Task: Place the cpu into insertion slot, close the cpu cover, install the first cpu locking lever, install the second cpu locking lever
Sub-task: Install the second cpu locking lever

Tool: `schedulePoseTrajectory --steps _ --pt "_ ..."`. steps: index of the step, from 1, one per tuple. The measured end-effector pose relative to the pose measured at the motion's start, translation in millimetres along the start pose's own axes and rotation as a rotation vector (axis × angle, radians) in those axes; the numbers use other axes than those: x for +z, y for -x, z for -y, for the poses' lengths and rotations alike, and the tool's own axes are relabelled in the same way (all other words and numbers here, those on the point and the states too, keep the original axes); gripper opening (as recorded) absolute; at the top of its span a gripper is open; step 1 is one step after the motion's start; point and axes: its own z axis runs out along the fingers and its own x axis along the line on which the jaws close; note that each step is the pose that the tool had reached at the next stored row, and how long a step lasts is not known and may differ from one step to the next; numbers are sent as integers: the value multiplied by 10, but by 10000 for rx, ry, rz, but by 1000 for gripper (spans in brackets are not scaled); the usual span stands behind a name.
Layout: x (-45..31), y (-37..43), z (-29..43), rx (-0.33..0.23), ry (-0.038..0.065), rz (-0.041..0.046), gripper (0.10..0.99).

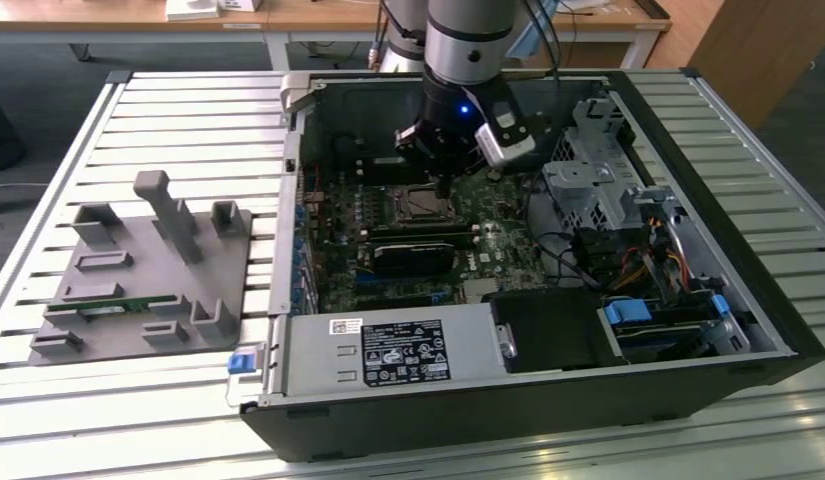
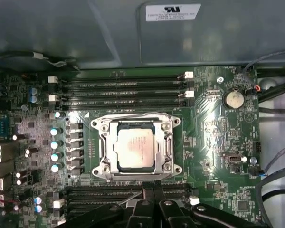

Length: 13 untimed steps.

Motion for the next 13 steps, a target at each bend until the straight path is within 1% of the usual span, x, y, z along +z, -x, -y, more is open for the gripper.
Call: schedulePoseTrajectory --steps 4,7,11,13 --pt "15 3 61 0 5 0 106" --pt "24 -3 71 1 25 0 106" --pt "35 -38 84 0 41 -2 106" --pt "41 -42 102 -3 44 -2 106"
